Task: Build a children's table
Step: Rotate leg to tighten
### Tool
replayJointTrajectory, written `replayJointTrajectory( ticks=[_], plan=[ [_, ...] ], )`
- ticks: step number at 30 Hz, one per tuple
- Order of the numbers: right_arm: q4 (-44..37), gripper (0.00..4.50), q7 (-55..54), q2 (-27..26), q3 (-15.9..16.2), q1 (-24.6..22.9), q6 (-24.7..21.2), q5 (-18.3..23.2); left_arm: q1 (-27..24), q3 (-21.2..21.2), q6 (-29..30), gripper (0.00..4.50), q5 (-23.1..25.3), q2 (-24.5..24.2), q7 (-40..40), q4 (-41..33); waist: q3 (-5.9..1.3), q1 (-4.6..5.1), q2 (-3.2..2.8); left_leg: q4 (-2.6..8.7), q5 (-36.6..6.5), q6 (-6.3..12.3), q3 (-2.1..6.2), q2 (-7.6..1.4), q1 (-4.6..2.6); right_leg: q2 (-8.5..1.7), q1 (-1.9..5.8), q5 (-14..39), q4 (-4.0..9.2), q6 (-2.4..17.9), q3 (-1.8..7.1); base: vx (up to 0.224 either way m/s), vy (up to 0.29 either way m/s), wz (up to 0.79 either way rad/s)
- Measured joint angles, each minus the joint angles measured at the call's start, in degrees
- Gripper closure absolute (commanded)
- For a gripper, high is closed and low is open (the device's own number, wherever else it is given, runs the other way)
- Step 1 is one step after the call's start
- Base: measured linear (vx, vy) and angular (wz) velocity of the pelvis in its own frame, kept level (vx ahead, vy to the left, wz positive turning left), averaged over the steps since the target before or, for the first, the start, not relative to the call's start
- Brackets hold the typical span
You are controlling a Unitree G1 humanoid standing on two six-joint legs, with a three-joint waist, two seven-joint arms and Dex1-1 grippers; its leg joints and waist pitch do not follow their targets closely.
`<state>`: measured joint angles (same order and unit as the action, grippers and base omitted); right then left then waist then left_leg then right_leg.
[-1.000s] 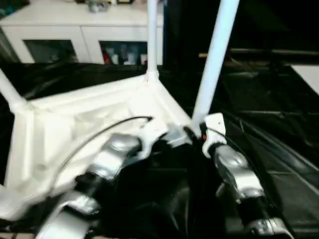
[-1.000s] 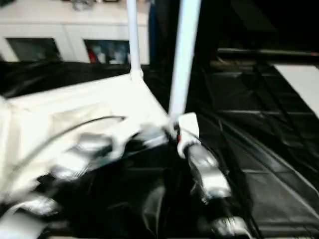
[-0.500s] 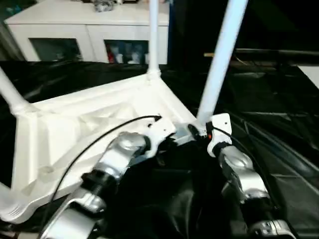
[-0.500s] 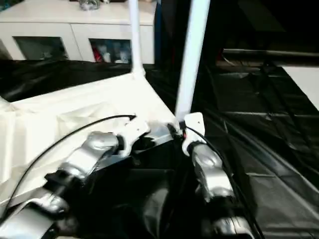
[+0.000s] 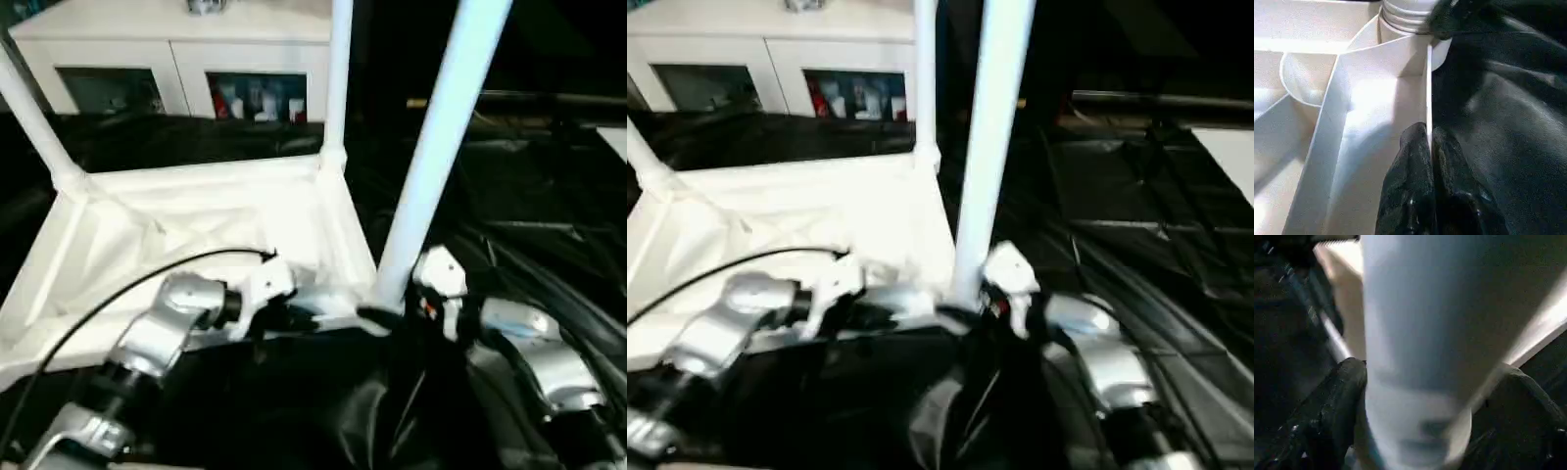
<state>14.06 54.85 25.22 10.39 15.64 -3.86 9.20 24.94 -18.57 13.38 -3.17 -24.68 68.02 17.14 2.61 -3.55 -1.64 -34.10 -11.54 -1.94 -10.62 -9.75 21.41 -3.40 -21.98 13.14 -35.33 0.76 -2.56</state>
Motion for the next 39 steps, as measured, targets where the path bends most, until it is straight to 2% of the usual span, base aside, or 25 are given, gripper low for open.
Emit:
replayJointTrajectory(
  ticks=[7,9,12,16,17,28,32,36,39],
  plan=[
    [0.0,0.61,1.9,0.5,0.7,0.0,-0.1,0.0,-0.4,0.1,0.2,4.5,-0.8,-1.3,1.4,-0.7,0.1,-0.01,0.17,-0.01,0.0,-0.02,0.0,-0.05,-0.01,0.01,0.0,0.0,-0.05,0.0,-0.06,0.0,0.0,0.0],
    [0.1,0.89,2.0,0.3,0.7,0.1,0.0,0.1,-0.4,0.1,0.3,4.5,-1.0,-1.5,1.4,-0.8,0.12,0.03,0.19,-0.02,0.0,-0.02,-0.01,-0.05,-0.01,0.01,0.0,0.0,-0.05,0.0,-0.05,0.0,0.0,0.0],
    [0.1,1.0,2.7,0.3,0.7,0.1,0.0,0.3,-0.5,0.1,0.5,4.5,-1.1,-1.6,1.4,-1.1,0.15,0.03,0.23,-0.03,0.0,-0.02,-0.01,-0.05,-0.01,0.01,0.0,0.0,-0.06,0.0,-0.06,0.0,0.0,0.0],
    [0.1,1.36,3.2,0.3,0.9,0.1,-0.1,0.4,-0.5,0.1,0.8,4.5,-1.2,-1.6,1.5,-1.2,0.15,0.04,0.24,-0.05,0.0,-0.01,-0.01,-0.06,-0.01,0.01,0.0,0.0,-0.07,0.0,-0.05,0.0,0.0,0.0],
    [0.1,1.57,3.3,0.3,1.0,0.1,-0.1,0.4,-0.5,0.1,0.9,4.5,-1.2,-1.7,1.5,-1.2,0.15,0.05,0.24,-0.07,0.0,-0.01,-0.01,-0.06,-0.01,0.01,0.0,0.0,-0.09,0.0,-0.05,0.0,0.0,0.0],
    [0.1,1.83,2.6,-0.2,0.9,-0.1,-0.4,0.3,-0.6,0.1,1.4,4.5,-1.3,-1.6,1.0,-1.1,0.15,0.06,0.24,-0.22,0.0,-0.01,-0.01,-0.07,-0.01,0.0,0.0,0.0,-0.25,0.0,-0.05,0.0,0.0,0.0],
    [5.4,1.83,-11.9,-6.7,-1.3,2.1,-1.0,-2.8,1.8,0.7,1.5,4.5,1.3,2.9,-7.0,3.0,0.15,0.72,0.34,-0.42,0.0,-0.07,-0.07,-0.08,-0.2,0.0,0.06,-0.1,-0.52,0.1,0.07,0.0,0.0,0.0],
    [7.8,1.84,-21.8,-11.2,-3.5,3.4,-2.9,-3.7,4.1,0.7,2.1,4.5,3.0,6.6,-12.3,6.2,0.13,0.78,0.34,-0.4,-0.1,-0.31,-0.09,-0.08,-0.37,0.0,0.19,-0.1,-0.55,0.2,0.09,0.0,0.0,0.0],
    [10.8,1.84,-32.7,-15.8,-5.0,5.6,-4.0,-5.9,6.9,0.8,3.7,4.5,4.2,10.4,-17.7,9.9,0.1,0.91,0.3,-0.4,0.0,-0.39,-0.1,-0.07,-0.41,0.0,0.22,-0.2,-0.58,0.2,0.13,0.0,0.0,0.0]
  ],
)
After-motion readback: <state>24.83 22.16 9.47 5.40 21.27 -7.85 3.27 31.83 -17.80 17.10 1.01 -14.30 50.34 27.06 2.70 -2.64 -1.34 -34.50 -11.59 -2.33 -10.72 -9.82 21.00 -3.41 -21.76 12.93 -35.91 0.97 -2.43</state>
